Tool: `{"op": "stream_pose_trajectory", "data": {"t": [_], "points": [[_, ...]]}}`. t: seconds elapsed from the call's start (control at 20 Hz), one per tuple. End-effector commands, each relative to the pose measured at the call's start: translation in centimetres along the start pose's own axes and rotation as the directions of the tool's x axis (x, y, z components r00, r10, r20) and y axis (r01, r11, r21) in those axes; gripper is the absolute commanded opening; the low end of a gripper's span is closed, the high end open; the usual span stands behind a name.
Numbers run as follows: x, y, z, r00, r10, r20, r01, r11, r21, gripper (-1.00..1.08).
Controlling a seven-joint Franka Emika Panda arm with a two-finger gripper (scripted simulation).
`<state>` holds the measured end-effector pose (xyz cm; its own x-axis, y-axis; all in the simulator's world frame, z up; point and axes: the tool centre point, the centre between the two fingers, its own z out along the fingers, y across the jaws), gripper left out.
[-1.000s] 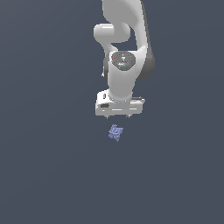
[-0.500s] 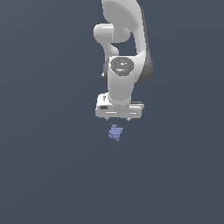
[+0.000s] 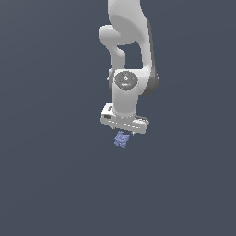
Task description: Pick up the object and move it to a goal position.
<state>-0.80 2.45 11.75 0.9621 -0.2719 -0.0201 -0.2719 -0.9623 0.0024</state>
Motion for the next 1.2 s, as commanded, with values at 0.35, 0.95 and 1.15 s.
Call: {"op": "stream_pose_trajectory", "data": {"t": [0.35,0.95,1.15], "points": [[0.4,0.3,2.2,0.988,0.156,-0.016,-0.156,0.988,0.005,1.0],[0.4,0.3,3.5,0.984,0.179,-0.019,-0.179,0.984,0.006,1.0],[0.4,0.3,5.6,0.983,0.181,-0.019,-0.181,0.984,0.006,1.0]]}}
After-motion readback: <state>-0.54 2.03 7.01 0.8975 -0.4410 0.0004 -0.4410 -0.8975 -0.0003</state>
